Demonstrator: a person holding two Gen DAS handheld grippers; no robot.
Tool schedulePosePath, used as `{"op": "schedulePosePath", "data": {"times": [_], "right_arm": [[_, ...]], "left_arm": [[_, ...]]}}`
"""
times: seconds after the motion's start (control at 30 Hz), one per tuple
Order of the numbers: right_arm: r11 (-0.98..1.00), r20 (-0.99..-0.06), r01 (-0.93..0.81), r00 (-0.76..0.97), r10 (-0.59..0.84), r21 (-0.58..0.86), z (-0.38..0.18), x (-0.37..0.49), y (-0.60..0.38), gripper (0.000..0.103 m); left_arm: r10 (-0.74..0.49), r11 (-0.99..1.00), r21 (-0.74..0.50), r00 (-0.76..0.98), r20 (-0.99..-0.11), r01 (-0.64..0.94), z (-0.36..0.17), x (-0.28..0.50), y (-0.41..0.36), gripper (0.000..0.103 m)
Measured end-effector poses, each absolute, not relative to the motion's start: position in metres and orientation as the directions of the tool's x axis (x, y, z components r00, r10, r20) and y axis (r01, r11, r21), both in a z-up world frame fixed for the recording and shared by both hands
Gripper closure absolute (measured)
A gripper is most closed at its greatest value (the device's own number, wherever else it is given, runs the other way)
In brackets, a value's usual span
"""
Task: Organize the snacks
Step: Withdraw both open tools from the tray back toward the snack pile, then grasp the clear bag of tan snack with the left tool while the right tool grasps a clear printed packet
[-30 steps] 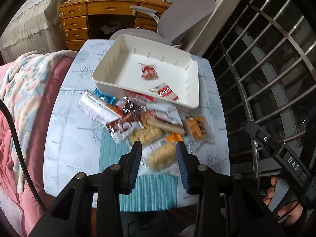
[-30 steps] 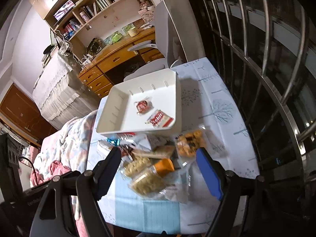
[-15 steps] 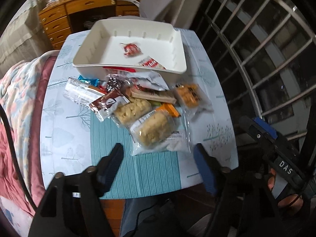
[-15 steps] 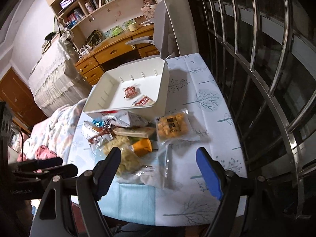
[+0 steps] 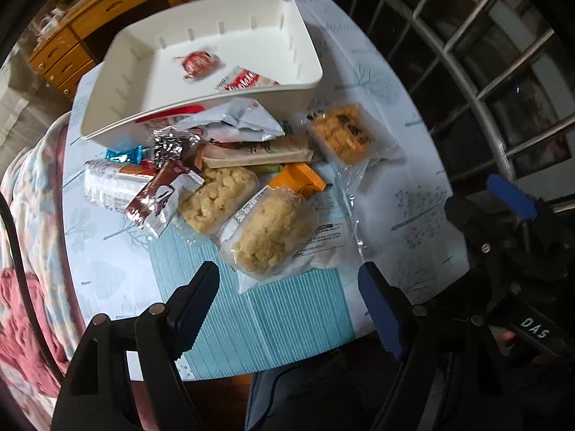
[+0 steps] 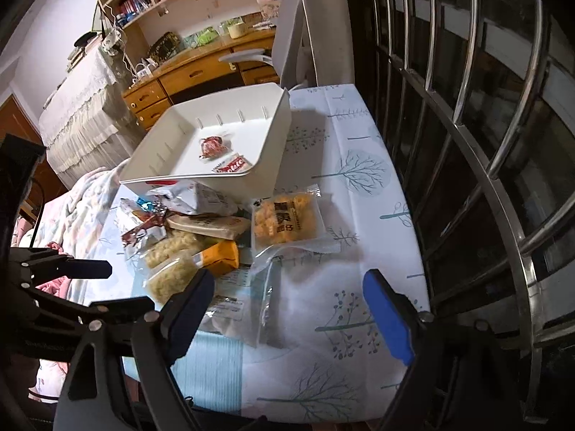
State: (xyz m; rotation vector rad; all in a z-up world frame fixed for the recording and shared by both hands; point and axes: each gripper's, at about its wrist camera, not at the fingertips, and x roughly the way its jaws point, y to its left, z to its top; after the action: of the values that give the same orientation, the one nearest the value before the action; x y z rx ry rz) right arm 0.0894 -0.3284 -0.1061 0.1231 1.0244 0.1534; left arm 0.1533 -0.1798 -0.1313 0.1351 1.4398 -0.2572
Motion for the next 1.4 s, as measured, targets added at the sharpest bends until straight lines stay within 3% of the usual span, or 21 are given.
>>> {"op": "schedulePosePath", "data": {"times": [0.73,0.87,0.97,1.23,1.4], "right_arm": [[0.977,-0.918,-0.133,0.342,0.201,0.165,-0.197,0.163,-0.304,0.017],[0.979,-0.925,-0.134,0.33,0.188,0.151,-0.207,0.172,-0.299,0.008],[0.982,-0.931,-0.133,0.324,0.169,0.132,-0.214,0.179,-0.296,0.007],[0.993,-0.935,-0.106,0.342,0.09,0.057,-0.227,0.198,-0.295,0.007],[0.996,-0.93,-0.091,0.365,0.048,0.016,-0.23,0.206,-0.295,0.007]], "left_arm": [[0.016,0.927,-0.05,-0.172,-0.985,0.373,-0.24,0.21,-0.203,0.024],[0.011,0.922,-0.063,-0.189,-0.982,0.383,-0.249,0.214,-0.206,0.024],[0.012,0.919,-0.065,-0.191,-0.982,0.389,-0.254,0.222,-0.21,0.024],[0.046,0.92,-0.031,-0.186,-0.981,0.391,-0.256,0.239,-0.2,0.049],[0.036,0.927,-0.041,-0.197,-0.98,0.374,-0.258,0.244,-0.189,0.053]]}}
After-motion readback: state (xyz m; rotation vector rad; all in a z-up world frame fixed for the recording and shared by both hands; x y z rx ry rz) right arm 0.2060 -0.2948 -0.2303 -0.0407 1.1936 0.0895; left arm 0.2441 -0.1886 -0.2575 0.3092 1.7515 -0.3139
